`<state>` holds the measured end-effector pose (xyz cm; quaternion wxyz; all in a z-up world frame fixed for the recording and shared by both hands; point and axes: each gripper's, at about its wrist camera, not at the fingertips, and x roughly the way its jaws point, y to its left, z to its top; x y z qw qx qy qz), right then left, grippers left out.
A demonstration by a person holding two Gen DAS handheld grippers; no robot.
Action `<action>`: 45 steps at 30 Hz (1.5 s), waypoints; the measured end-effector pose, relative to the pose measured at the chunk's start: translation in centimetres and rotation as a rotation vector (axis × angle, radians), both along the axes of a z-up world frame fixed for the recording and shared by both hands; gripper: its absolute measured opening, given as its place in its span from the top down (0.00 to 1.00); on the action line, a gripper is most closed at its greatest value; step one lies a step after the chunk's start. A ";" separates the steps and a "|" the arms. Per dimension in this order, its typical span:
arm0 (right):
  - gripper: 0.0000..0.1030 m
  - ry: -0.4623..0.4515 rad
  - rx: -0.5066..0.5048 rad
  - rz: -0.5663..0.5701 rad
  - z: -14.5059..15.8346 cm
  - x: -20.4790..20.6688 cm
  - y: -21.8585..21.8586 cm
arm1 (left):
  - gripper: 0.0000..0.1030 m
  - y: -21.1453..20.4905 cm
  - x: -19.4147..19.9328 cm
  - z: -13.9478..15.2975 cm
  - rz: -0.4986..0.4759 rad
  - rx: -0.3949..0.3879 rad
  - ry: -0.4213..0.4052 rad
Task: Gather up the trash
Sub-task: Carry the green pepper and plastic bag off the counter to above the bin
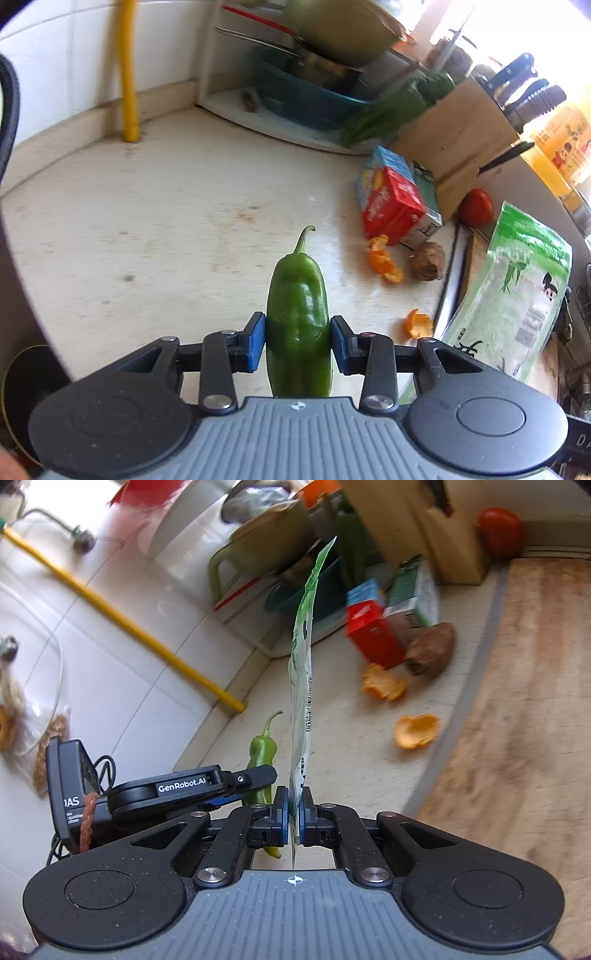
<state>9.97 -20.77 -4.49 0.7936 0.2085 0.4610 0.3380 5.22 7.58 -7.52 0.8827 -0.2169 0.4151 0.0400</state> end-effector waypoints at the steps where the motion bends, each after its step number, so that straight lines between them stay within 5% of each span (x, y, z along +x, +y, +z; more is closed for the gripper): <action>1: 0.92 -0.005 -0.005 0.010 0.2 -0.1 0.5 | 0.66 0.4 -0.5 0.1 0.006 0.003 -0.004; 28: 0.92 -0.061 0.020 0.380 2.2 -7.7 16.9 | 0.65 10.1 -16.3 1.6 0.314 0.071 -0.071; 45: 0.92 -0.029 -0.039 0.549 -1.3 -10.7 27.2 | 0.65 16.6 -22.4 -1.3 0.503 0.105 0.020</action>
